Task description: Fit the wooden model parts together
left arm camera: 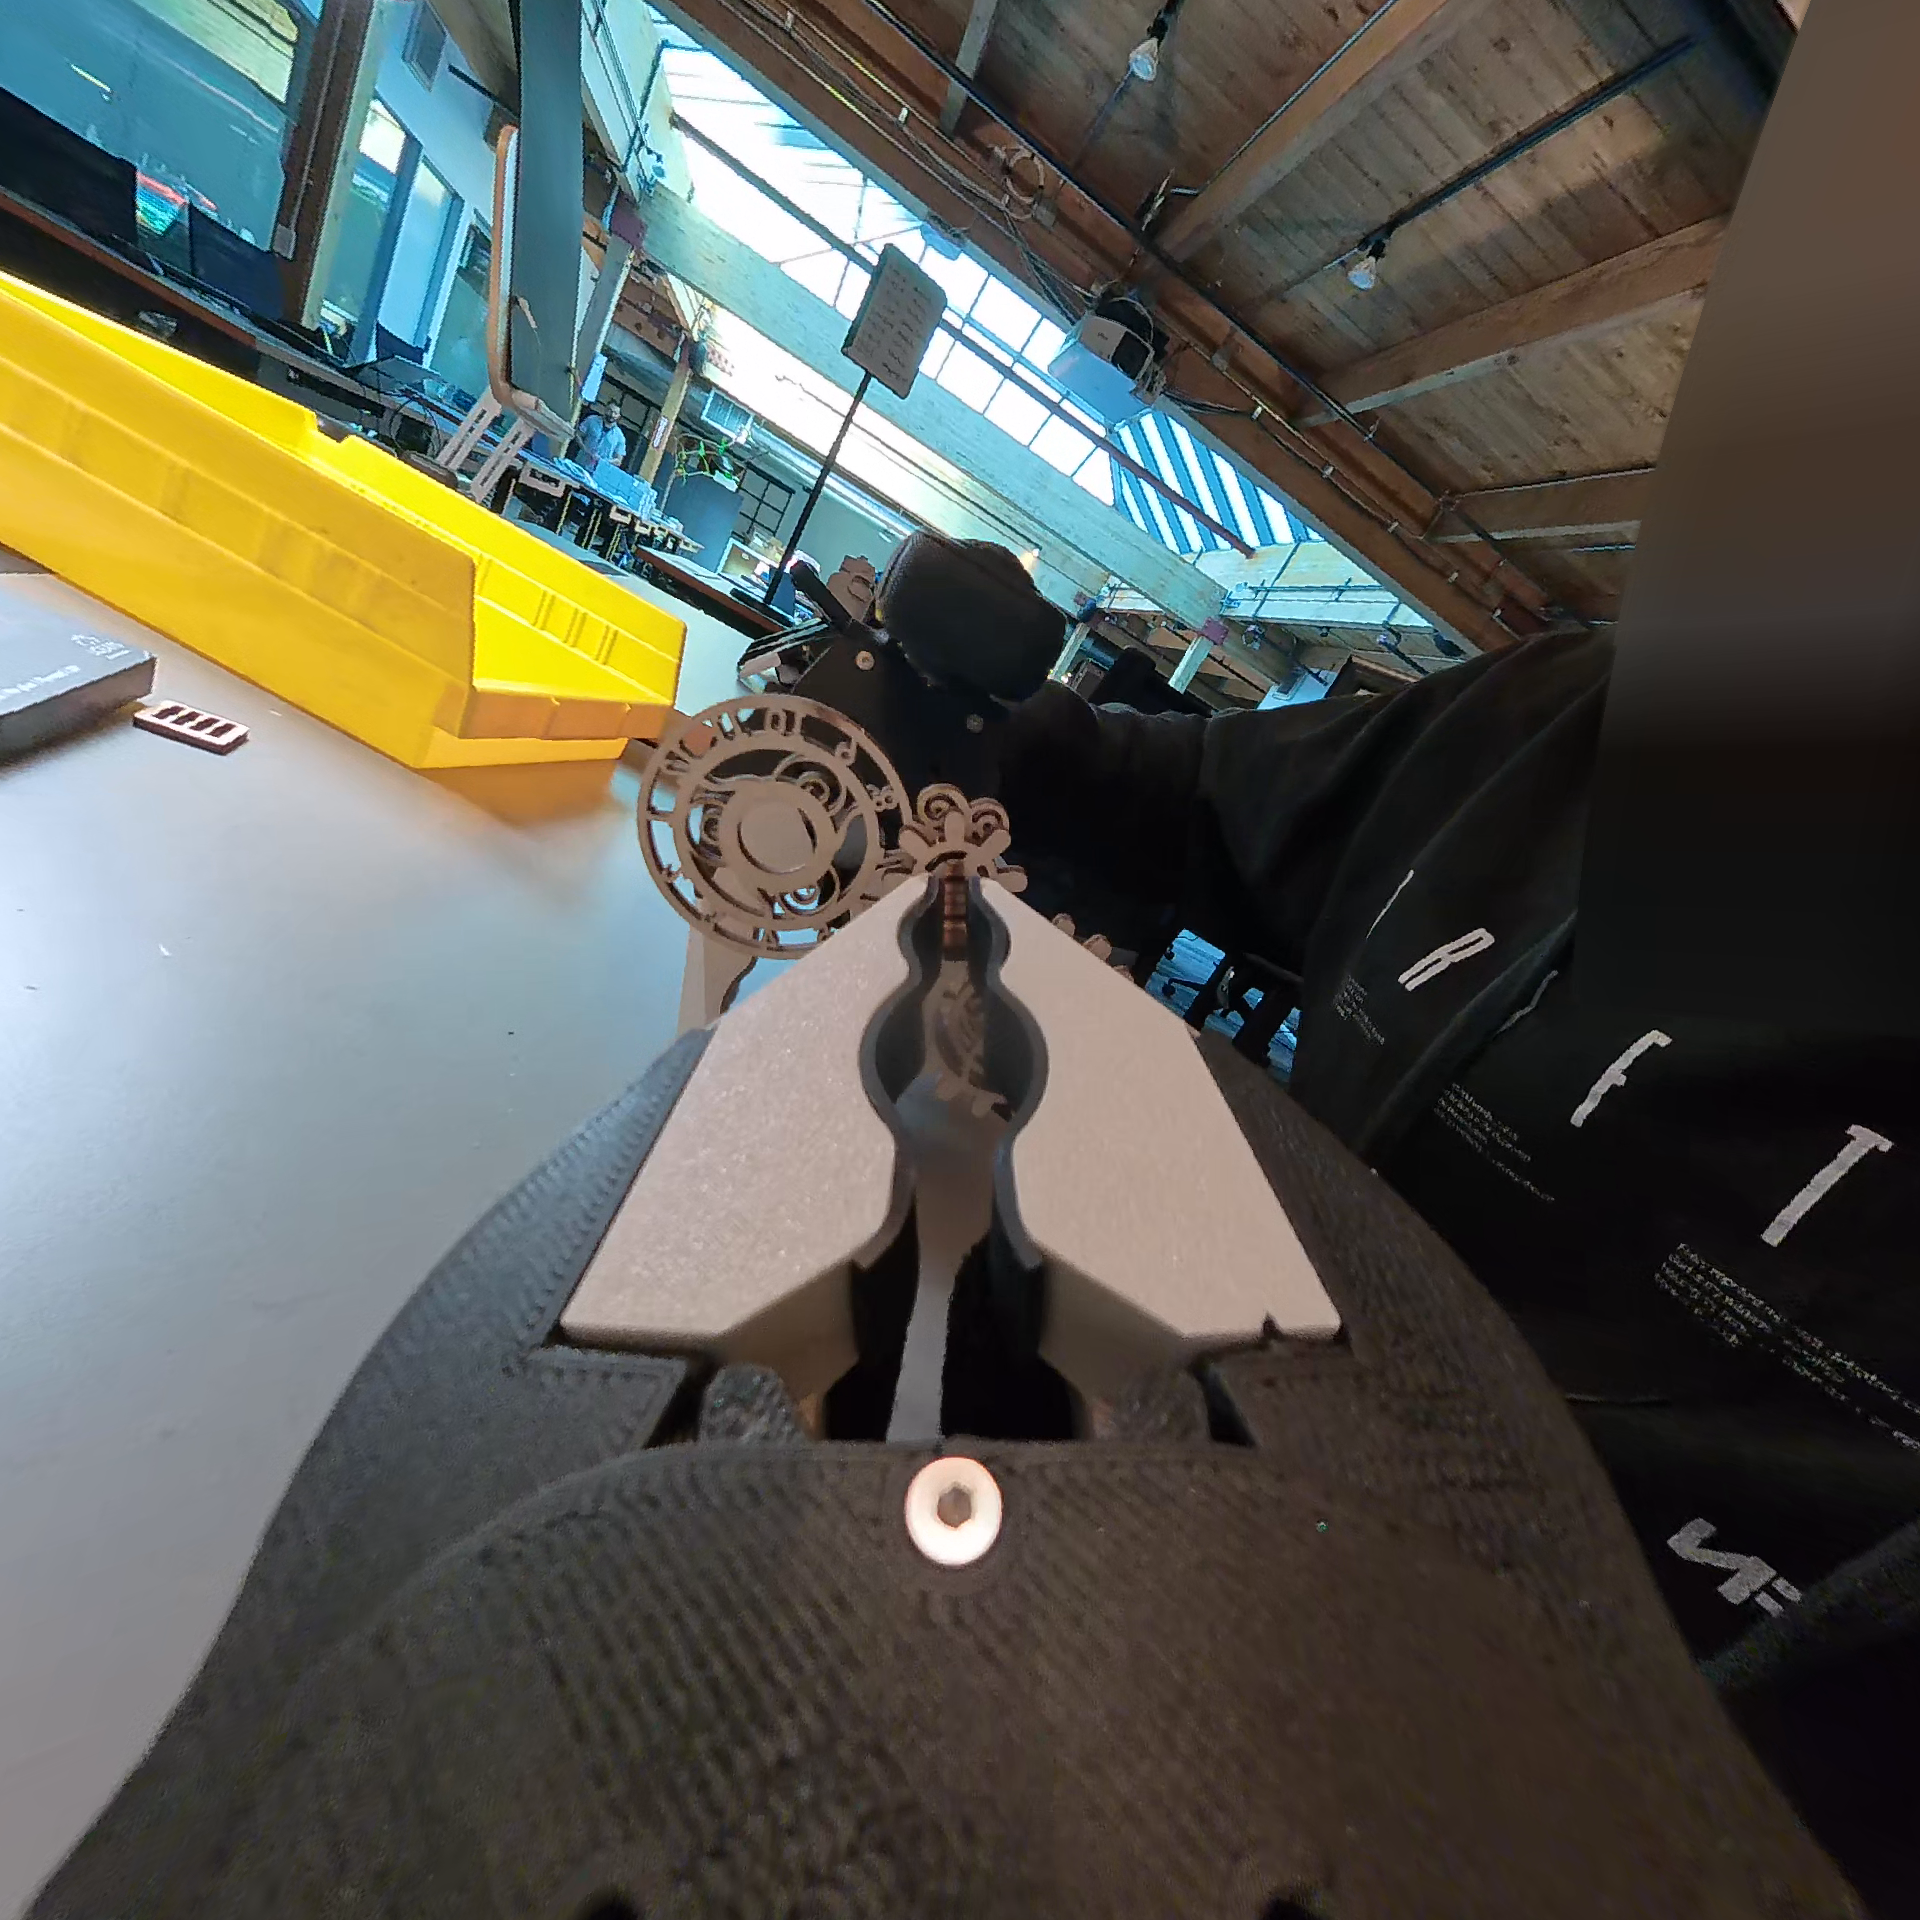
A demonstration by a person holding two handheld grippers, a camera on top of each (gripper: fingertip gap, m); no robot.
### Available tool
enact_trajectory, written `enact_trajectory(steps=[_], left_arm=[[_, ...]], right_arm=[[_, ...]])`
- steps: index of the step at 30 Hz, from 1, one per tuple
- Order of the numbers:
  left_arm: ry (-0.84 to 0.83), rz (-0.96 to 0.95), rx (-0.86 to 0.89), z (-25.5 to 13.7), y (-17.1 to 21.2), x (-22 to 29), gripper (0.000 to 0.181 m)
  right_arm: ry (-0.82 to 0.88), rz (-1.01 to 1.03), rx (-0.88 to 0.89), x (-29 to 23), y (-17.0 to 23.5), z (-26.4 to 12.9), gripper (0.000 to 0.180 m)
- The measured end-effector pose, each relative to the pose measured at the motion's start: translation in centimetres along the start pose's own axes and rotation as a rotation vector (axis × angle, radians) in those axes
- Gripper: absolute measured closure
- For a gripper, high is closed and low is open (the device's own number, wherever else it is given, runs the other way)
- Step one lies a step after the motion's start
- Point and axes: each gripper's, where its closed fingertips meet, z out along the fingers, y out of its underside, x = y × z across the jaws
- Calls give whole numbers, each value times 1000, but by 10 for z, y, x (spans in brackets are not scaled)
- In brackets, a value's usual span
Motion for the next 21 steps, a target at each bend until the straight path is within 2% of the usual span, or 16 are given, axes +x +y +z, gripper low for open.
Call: enact_trajectory(steps=[4, 7, 10, 15, 21], left_arm=[[3, 6, -14, 2, 3, 1, 179], [-5, 23, -25, 3, 4, 2, 179], [-9, 32, -25, 2, 3, 2, 179], [-9, 35, -5, 1, 0, 2, 180], [-22, 80, 33, 1, -6, 4, 180]], right_arm=[[19, -13, 6, -2, -1, 0, 164], [-10, 19, 98, -6, -2, -1, 164], [-43, 100, 369, -9, -25, -19, 163], [-152, 215, 878, -13, -71, -81, 163], [-248, 265, 1232, -17, -105, -120, 164]])
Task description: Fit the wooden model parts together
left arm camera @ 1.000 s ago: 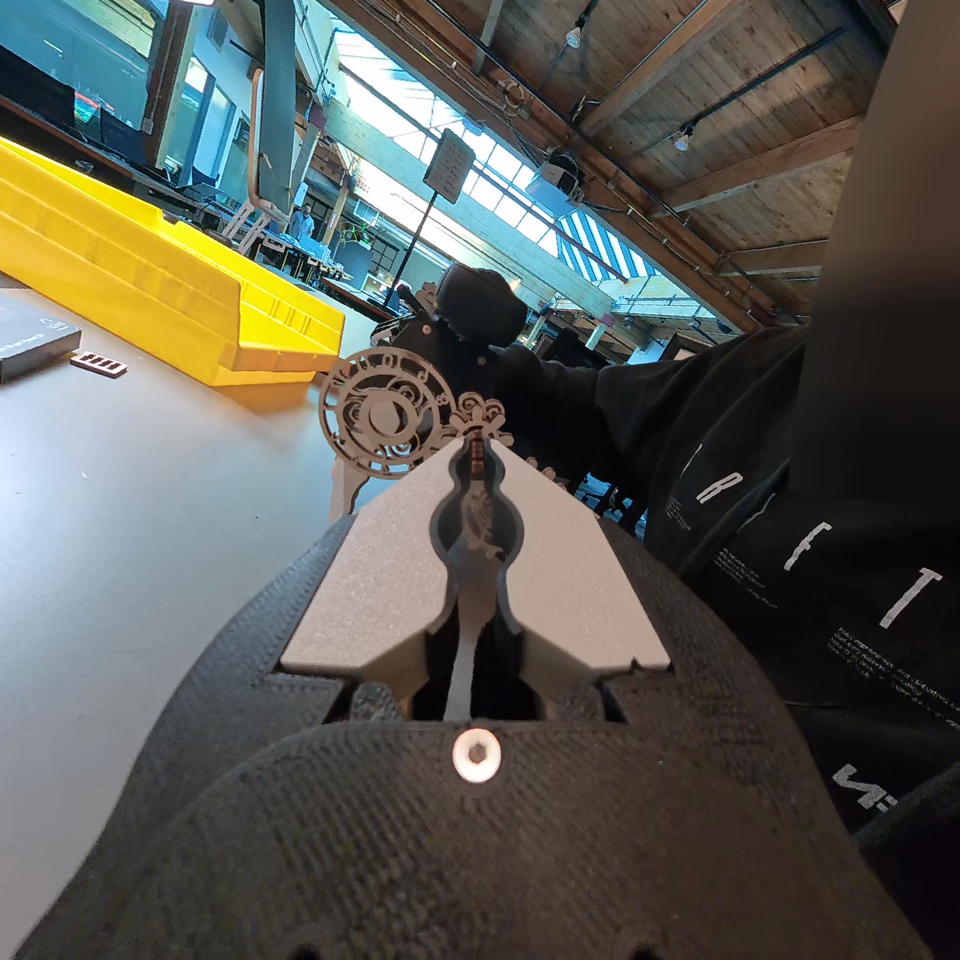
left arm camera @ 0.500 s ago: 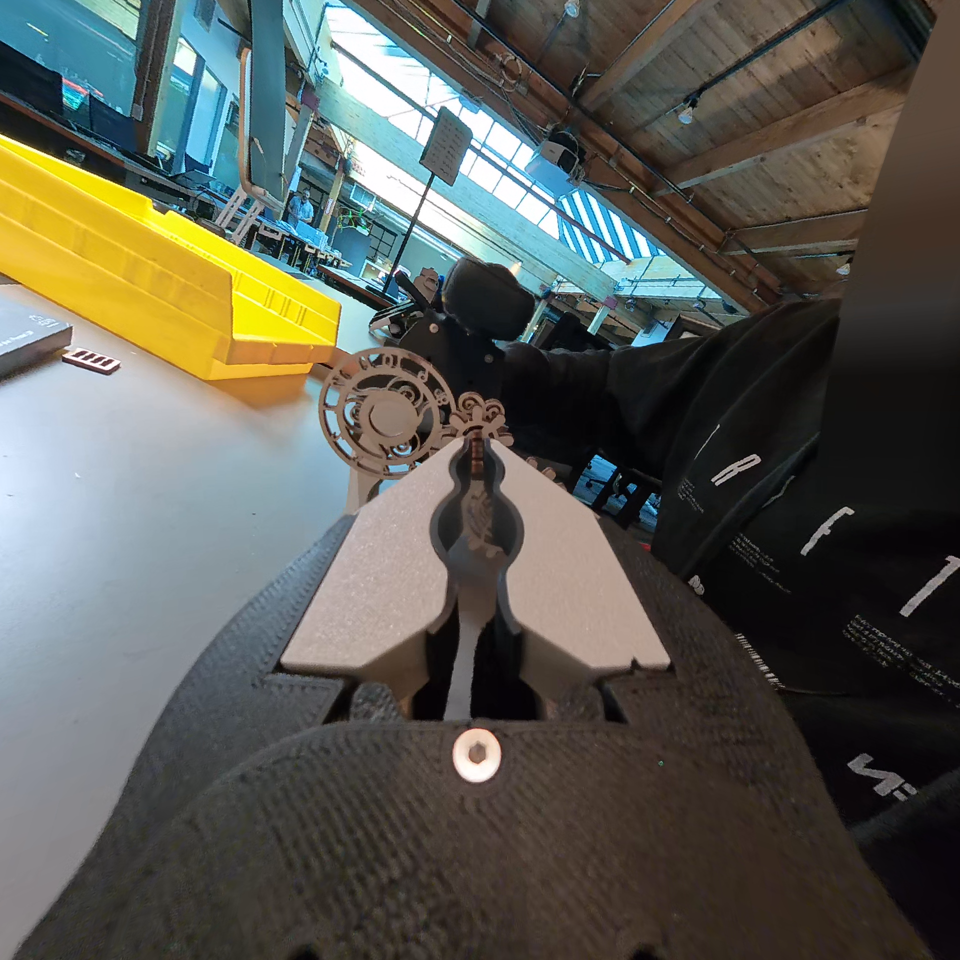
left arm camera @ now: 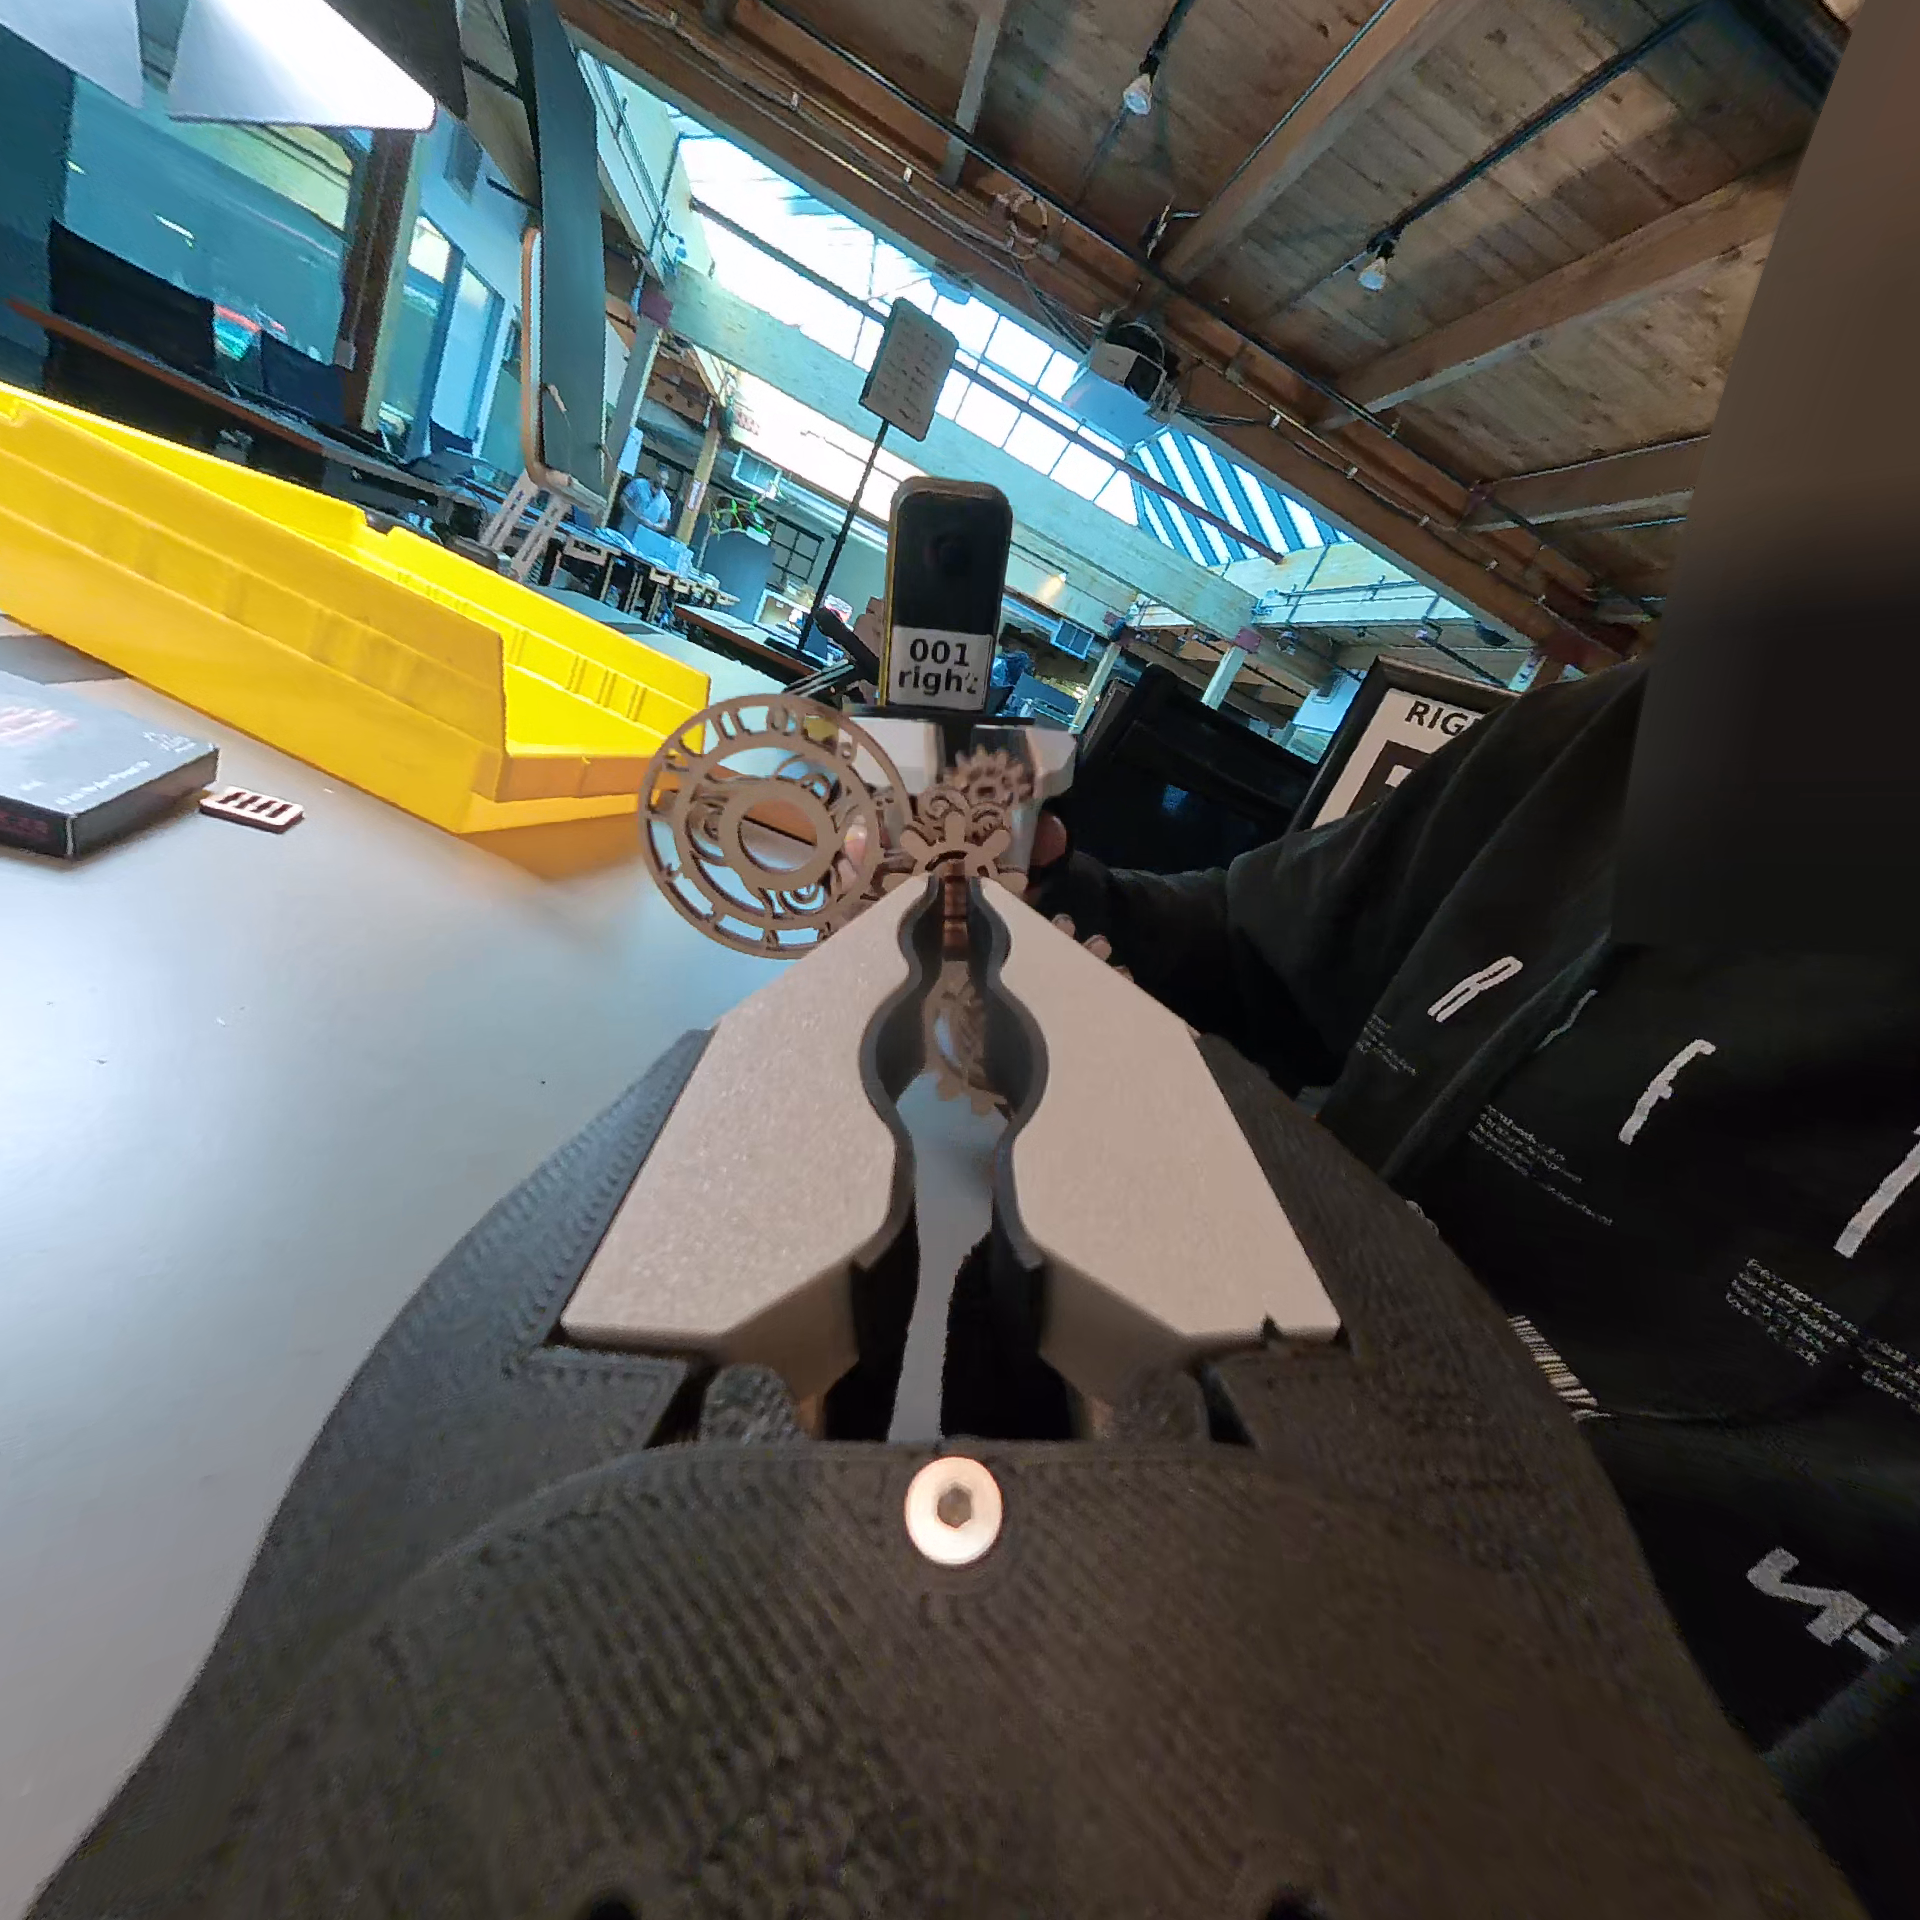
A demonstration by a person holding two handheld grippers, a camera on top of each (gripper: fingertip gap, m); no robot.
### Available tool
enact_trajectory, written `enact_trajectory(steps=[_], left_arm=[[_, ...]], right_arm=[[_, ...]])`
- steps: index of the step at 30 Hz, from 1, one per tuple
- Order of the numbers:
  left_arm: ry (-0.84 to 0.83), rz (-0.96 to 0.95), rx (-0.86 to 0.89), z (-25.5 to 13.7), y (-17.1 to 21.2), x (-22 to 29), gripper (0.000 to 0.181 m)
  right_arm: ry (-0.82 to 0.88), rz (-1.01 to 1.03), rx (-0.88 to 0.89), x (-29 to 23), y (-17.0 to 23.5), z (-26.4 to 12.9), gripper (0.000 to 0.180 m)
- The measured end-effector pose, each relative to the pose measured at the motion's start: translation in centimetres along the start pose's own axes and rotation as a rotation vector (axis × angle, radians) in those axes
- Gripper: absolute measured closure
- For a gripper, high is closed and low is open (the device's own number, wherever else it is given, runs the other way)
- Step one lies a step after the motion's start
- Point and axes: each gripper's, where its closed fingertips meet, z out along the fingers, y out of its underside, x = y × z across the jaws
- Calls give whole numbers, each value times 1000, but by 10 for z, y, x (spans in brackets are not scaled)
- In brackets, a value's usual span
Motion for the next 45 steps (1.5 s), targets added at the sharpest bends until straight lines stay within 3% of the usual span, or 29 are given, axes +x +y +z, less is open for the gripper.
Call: enact_trajectory(steps=[5, 10, 32, 45], left_arm=[[-33, 66, 45, -1, -9, 3, 180], [-58, 113, 73, -1, -15, 5, 179], [-88, 94, 58, -2, -13, -2, 179], [-82, -93, 83, -2, -11, -9, 180]], right_arm=[[-66, 158, 199, 1, -14, 12, 164], [-108, 287, 274, 4, -9, 22, 164], [-95, 324, 266, 14, -3, 25, 164], [-46, 201, 211, 18, -2, 24, 163]])
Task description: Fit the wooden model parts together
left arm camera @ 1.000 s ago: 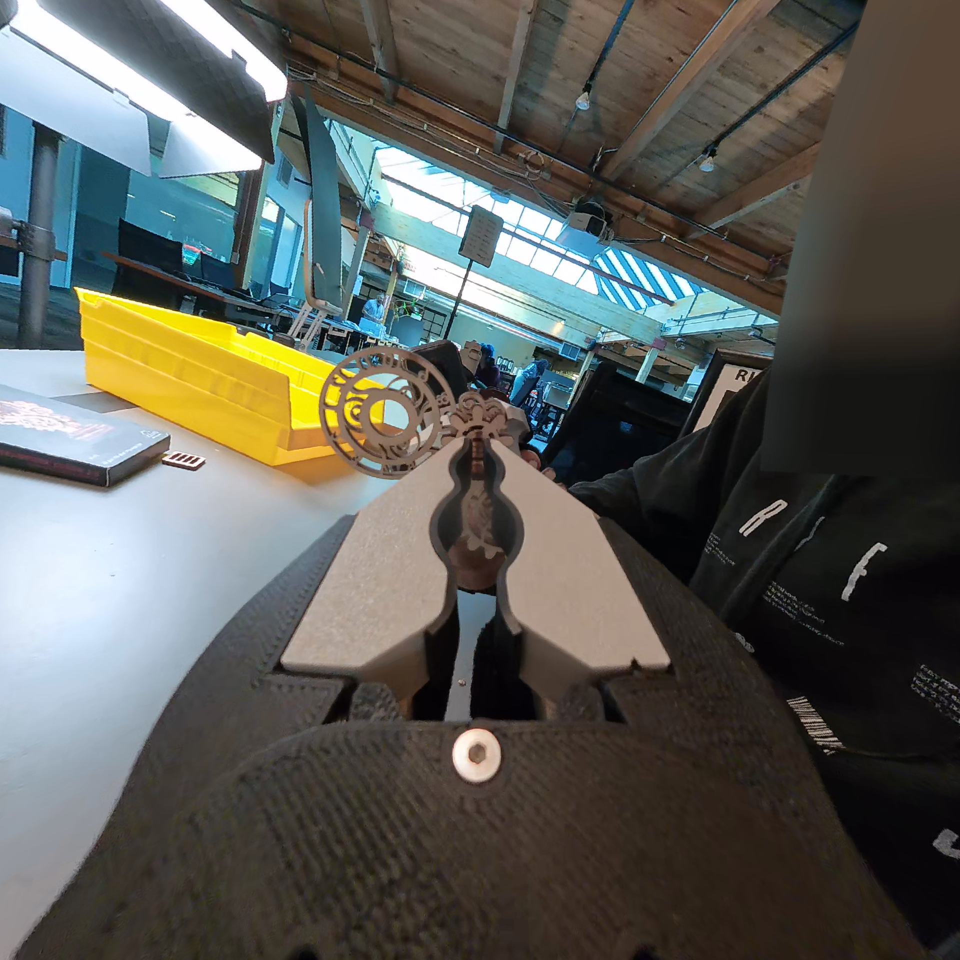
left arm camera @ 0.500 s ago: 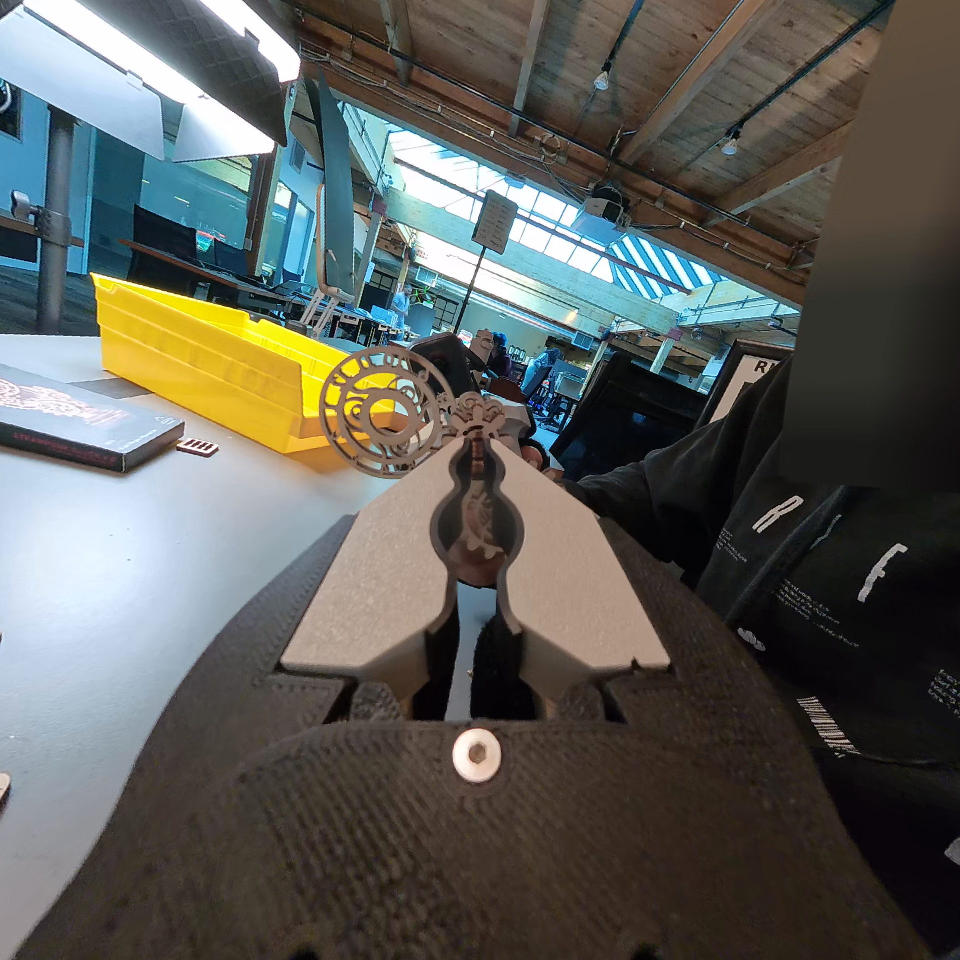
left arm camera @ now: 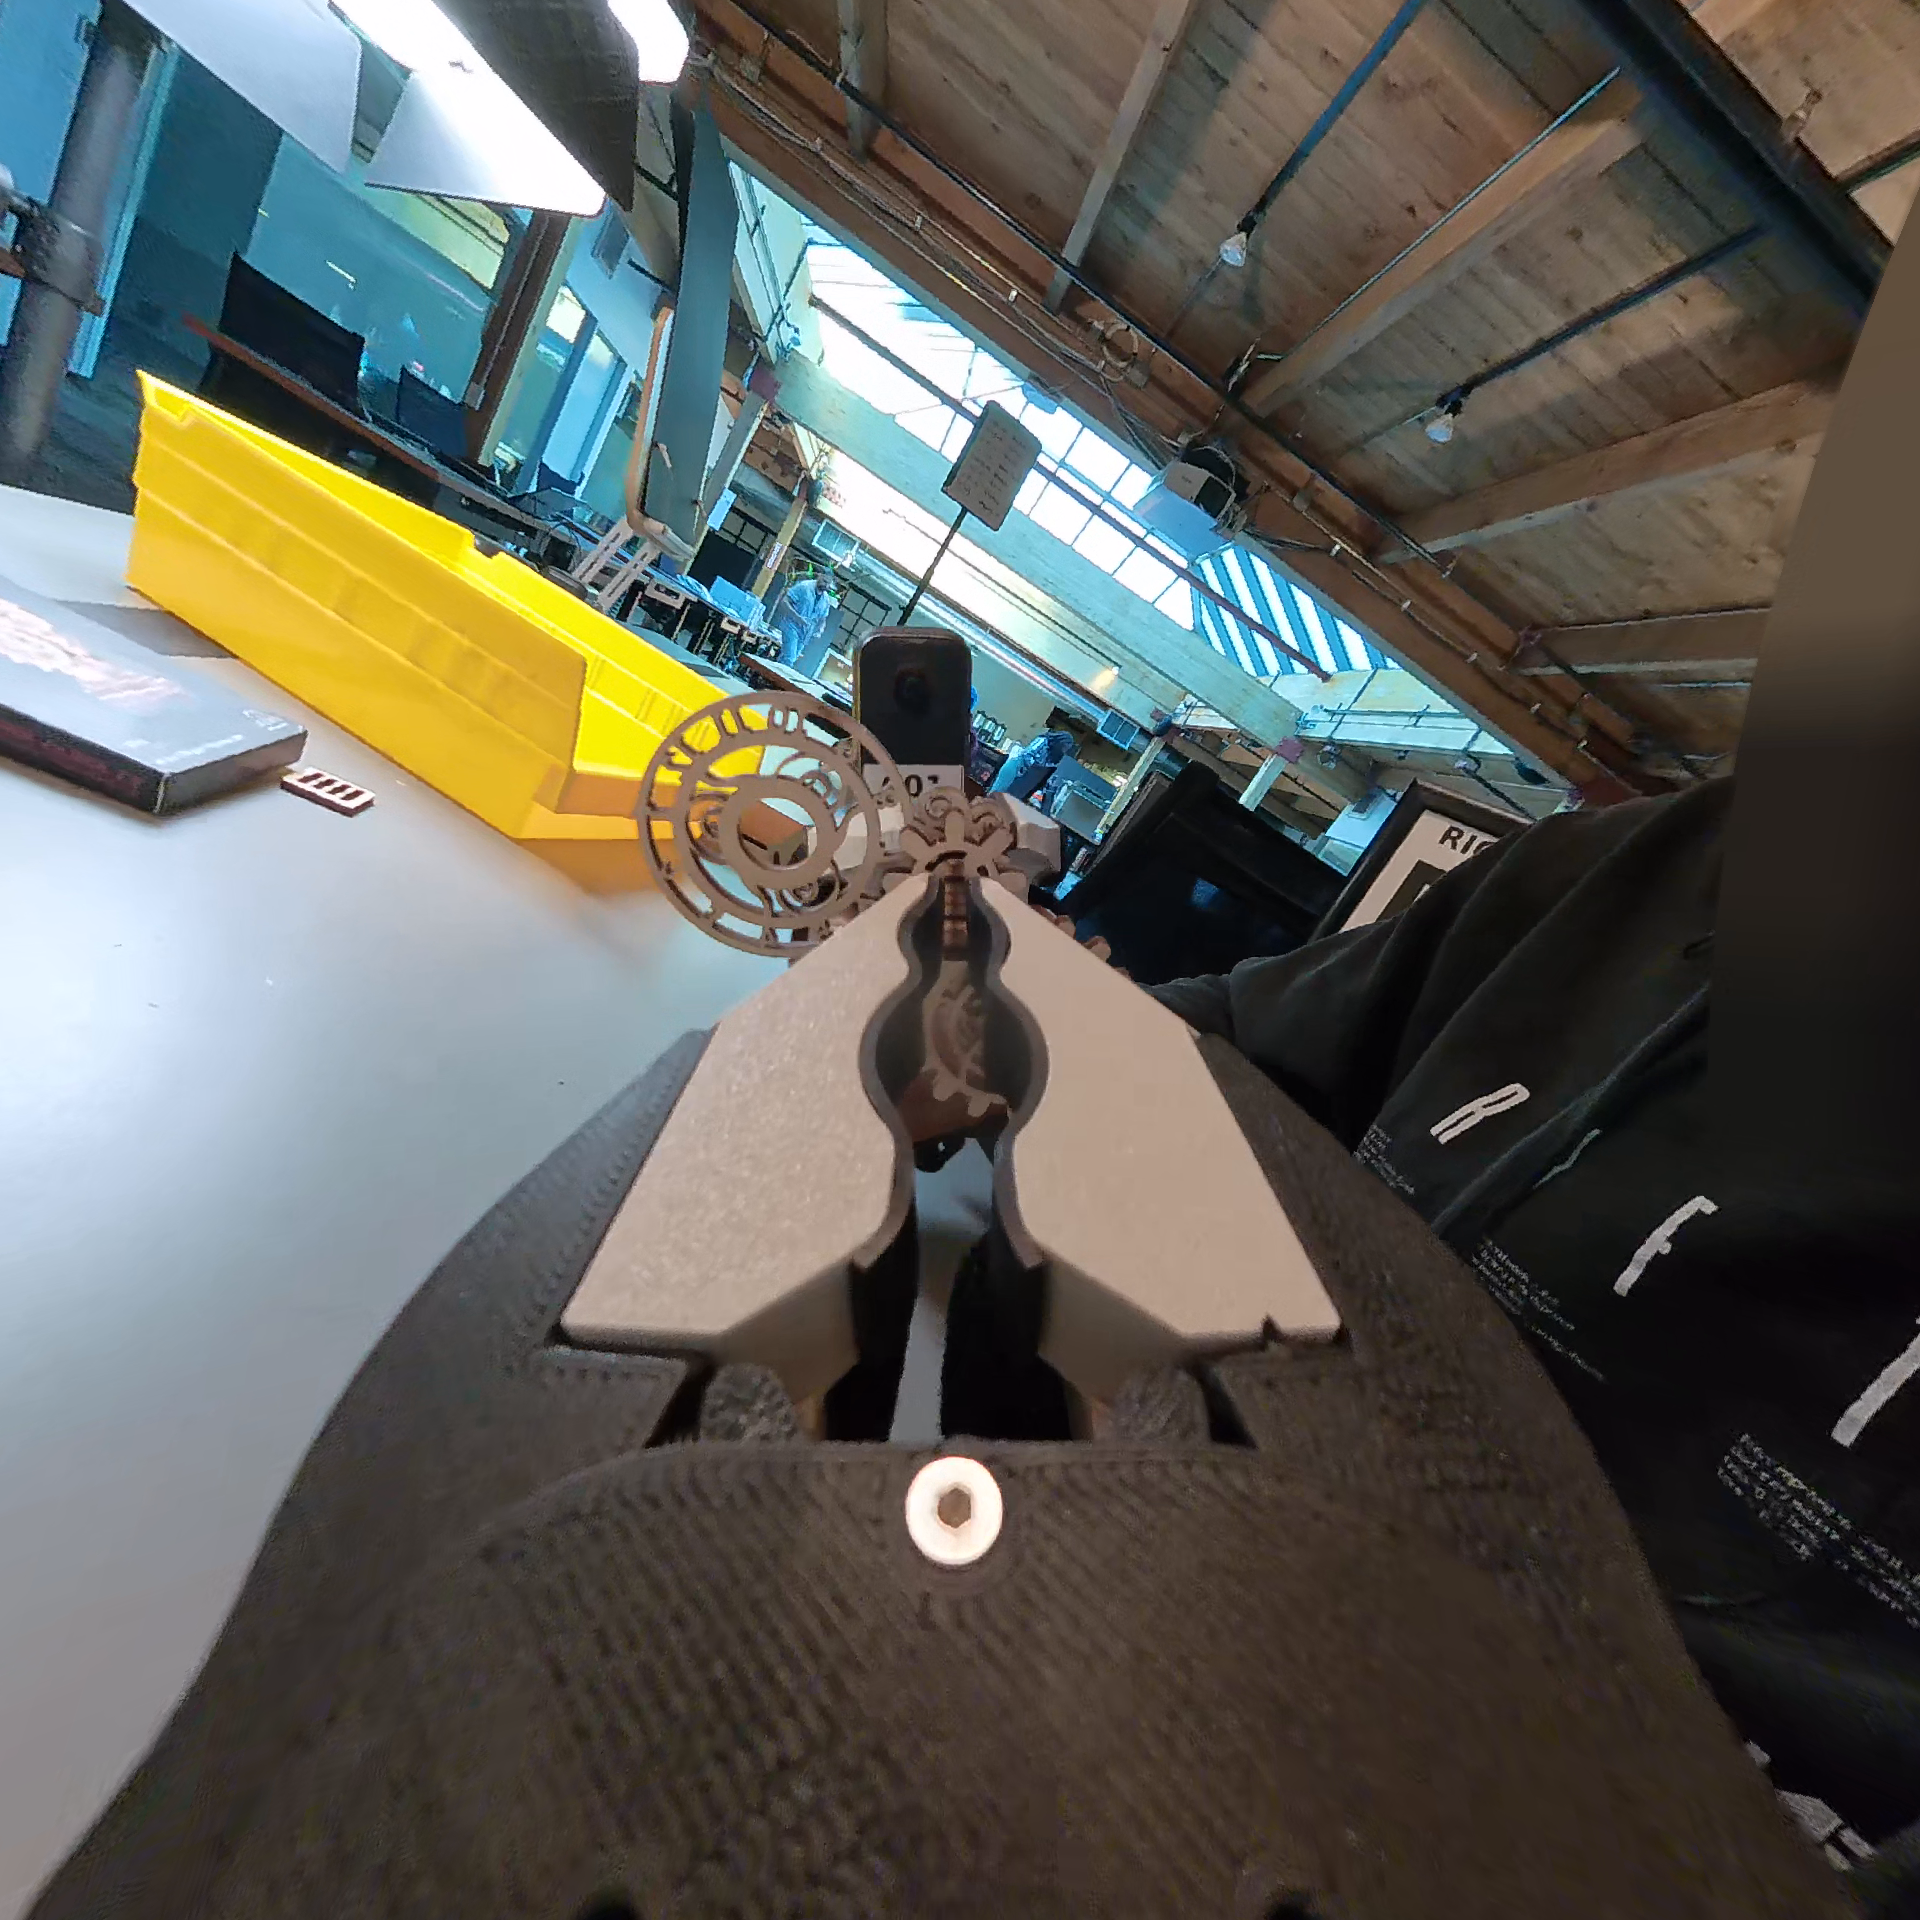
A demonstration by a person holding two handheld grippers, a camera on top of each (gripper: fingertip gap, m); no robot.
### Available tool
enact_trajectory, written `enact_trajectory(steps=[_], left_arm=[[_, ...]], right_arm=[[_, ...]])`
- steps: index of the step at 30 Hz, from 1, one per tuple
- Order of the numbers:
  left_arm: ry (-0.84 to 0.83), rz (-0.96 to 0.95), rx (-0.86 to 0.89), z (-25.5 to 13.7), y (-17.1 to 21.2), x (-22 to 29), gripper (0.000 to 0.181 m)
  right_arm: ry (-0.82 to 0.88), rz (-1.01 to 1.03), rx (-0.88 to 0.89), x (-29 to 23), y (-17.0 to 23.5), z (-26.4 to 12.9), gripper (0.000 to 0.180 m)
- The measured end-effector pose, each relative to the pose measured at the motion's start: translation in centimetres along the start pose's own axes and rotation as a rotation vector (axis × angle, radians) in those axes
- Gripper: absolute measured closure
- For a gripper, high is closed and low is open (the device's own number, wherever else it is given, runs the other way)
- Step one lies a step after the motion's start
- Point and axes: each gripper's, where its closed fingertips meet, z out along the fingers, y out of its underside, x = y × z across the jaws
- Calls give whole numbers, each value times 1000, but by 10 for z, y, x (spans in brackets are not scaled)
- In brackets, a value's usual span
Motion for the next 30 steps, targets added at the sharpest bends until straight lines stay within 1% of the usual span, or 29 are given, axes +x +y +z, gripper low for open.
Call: enact_trajectory(steps=[3, 19, 26, 30], left_arm=[[8, -37, 7, 0, 0, 0, 180], [-38, -111, -40, -2, 8, -12, 180], [-44, -231, 0, -3, 8, -17, 180], [-69, -212, -4, -3, 7, -18, 180]], right_arm=[[10, -9, -11, 3, 2, -1, 164], [62, -46, -74, 15, 10, -4, 164], [56, 29, -59, 18, 14, -4, 163], [57, 59, -35, 20, 12, -4, 163]])
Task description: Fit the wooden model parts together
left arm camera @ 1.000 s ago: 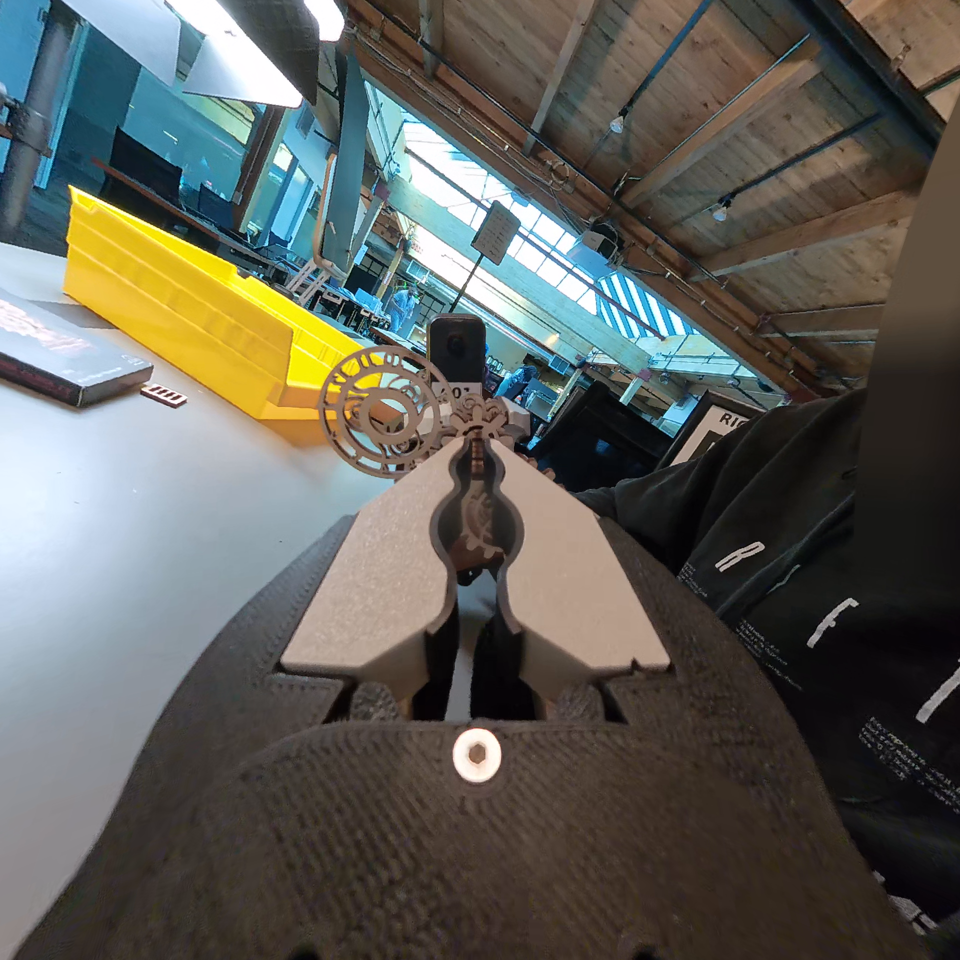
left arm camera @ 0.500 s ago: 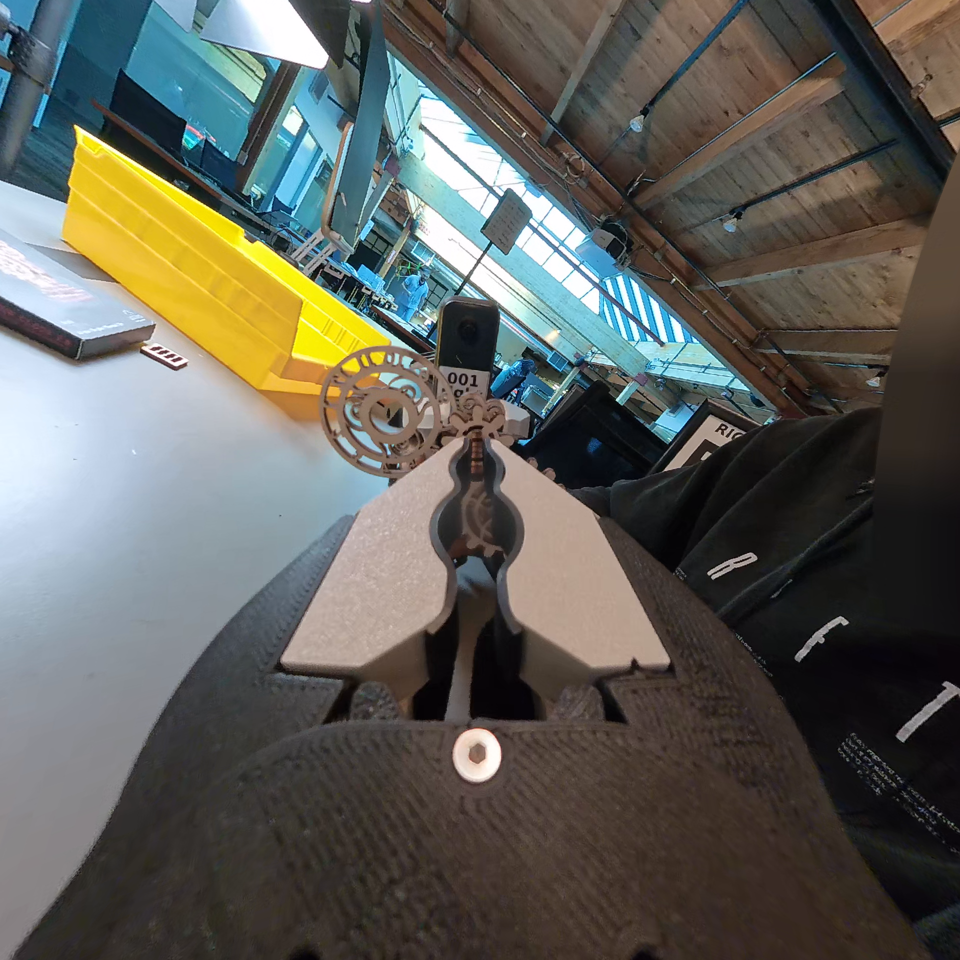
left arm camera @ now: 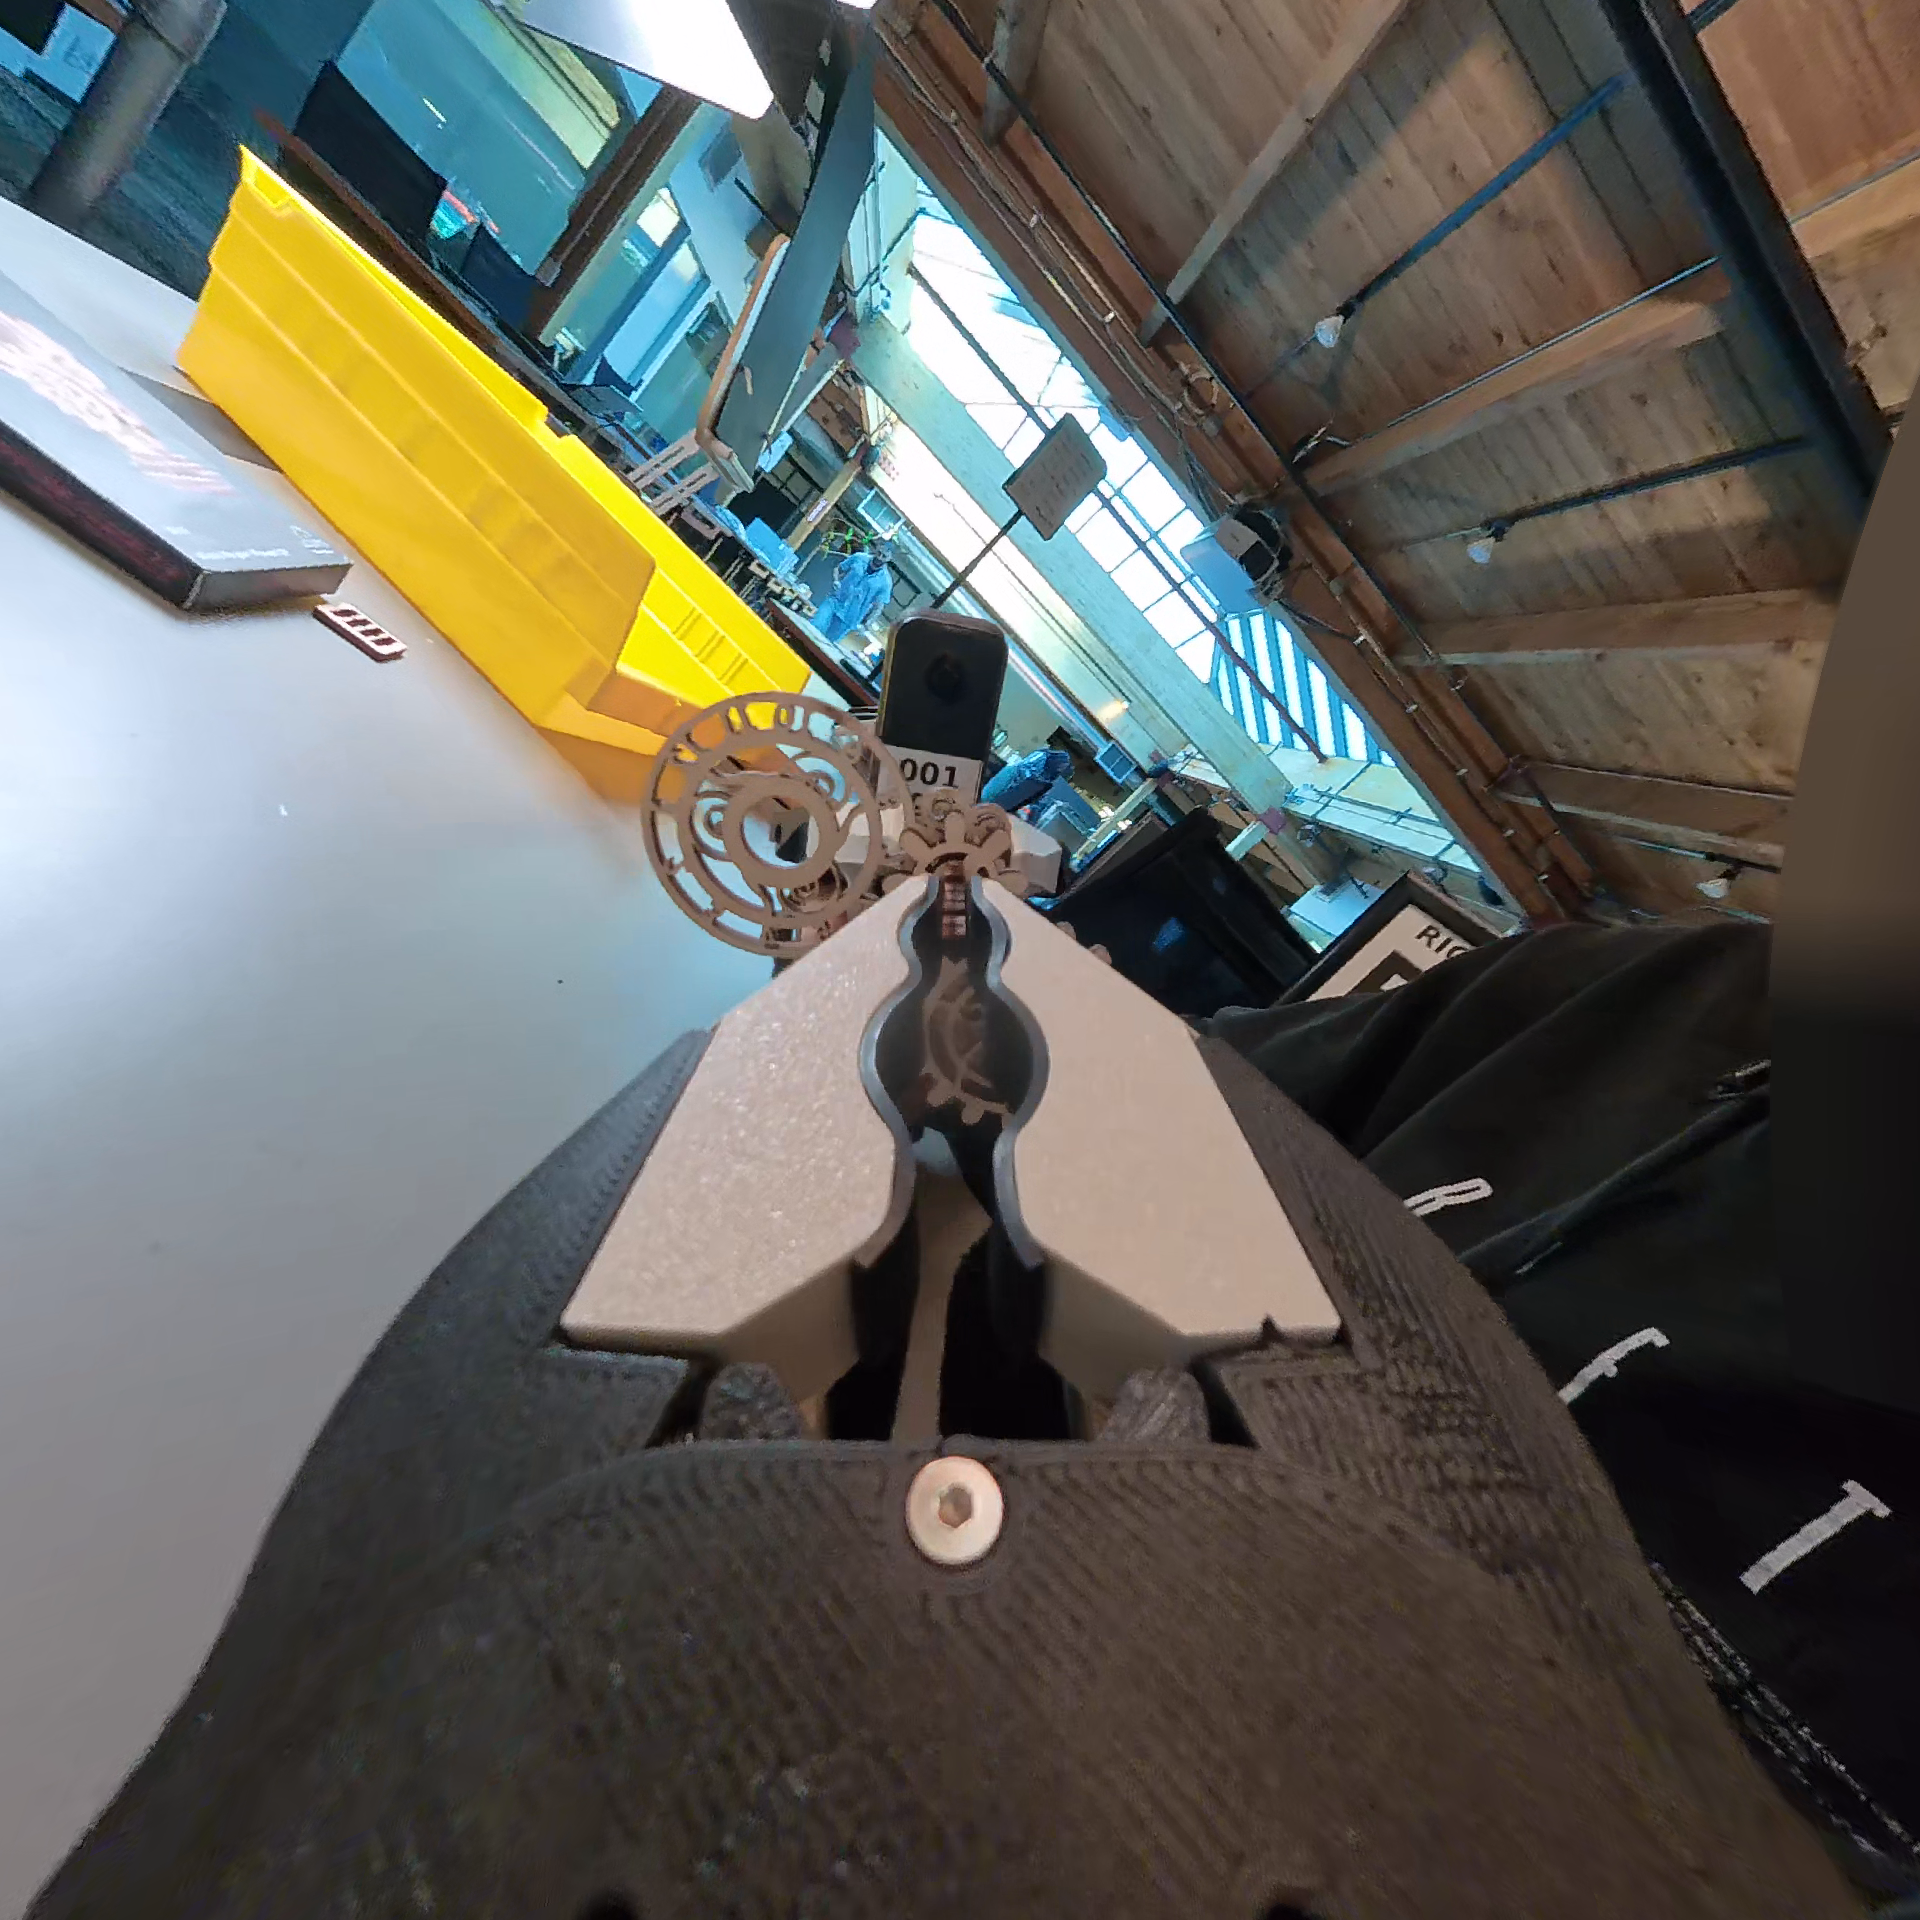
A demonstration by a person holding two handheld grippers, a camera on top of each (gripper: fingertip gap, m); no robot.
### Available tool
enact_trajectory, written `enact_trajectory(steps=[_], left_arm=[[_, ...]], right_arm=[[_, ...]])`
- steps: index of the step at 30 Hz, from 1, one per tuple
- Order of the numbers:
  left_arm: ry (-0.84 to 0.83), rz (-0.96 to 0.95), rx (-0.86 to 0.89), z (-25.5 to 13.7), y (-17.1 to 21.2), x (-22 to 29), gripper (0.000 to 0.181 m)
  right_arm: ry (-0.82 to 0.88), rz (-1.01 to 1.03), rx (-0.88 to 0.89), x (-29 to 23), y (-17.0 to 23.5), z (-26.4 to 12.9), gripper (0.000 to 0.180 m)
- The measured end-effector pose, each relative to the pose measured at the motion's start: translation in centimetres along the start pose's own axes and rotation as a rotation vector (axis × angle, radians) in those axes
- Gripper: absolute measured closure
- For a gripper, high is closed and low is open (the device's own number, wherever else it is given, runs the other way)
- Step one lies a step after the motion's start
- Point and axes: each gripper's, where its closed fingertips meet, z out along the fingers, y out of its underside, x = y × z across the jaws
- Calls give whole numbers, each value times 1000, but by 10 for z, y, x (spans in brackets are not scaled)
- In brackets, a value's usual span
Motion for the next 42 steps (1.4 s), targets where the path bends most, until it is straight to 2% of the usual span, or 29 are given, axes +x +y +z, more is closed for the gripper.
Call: enact_trajectory(steps=[15, 31, 42], left_arm=[[-24, -51, 26, -2, 3, -8, 180], [-13, -52, 111, 0, -2, 0, 179], [128, -73, 153, 1, -13, 16, 179]], right_arm=[[58, 7, -36, 8, 6, 0, 163], [18, 76, 46, 1, -1, 3, 163], [-14, -96, -28, -16, -20, 6, 161]])
